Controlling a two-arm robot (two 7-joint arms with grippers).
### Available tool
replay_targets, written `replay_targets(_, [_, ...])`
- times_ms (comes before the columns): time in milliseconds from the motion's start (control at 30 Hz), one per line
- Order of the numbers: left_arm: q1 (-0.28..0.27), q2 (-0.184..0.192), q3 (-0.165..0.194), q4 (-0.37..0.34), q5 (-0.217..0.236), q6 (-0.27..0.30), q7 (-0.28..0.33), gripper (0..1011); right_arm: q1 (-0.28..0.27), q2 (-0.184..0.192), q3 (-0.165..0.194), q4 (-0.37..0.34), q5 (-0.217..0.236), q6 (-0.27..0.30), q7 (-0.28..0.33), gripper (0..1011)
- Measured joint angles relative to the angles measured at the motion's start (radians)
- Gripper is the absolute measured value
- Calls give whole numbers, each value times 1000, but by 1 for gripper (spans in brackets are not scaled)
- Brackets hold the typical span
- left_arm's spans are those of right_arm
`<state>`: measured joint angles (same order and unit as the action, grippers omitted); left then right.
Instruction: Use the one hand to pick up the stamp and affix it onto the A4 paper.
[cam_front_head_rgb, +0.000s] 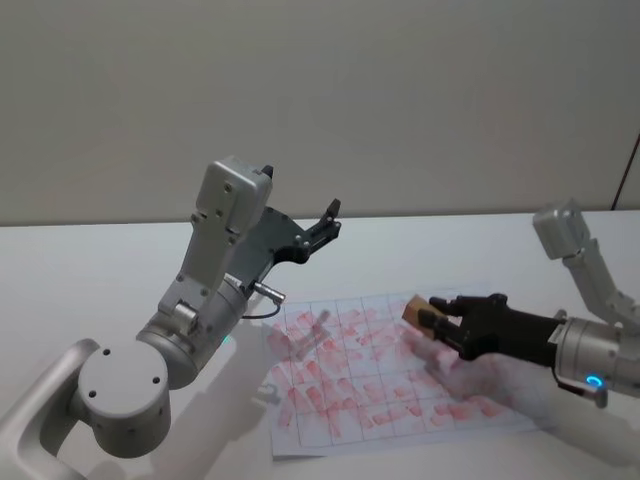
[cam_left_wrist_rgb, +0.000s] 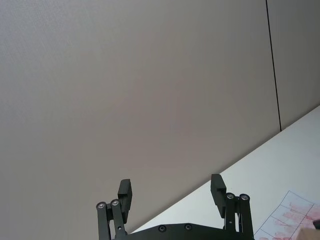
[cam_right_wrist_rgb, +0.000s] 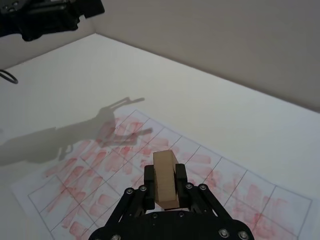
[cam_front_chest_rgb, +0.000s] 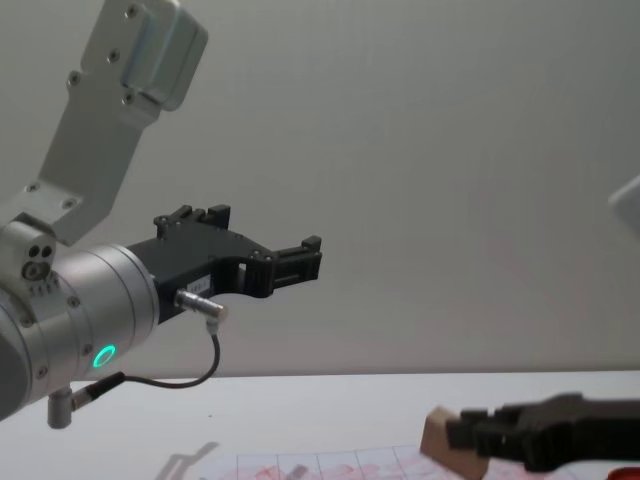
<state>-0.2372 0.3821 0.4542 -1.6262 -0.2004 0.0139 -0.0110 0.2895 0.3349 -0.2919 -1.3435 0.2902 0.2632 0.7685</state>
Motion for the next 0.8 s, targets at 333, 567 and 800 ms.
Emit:
replay_targets(333, [0,0,0,0,0,0,0,1001,22,-8,-27,60,-47,66,69,238])
replay_targets(567, [0,0,0,0,0,0,0,1001,40,-11,-37,82,-78,81,99,237])
replay_targets(800, [0,0,0,0,0,0,0,1001,52,-15,-47,102,-103,76,111,239])
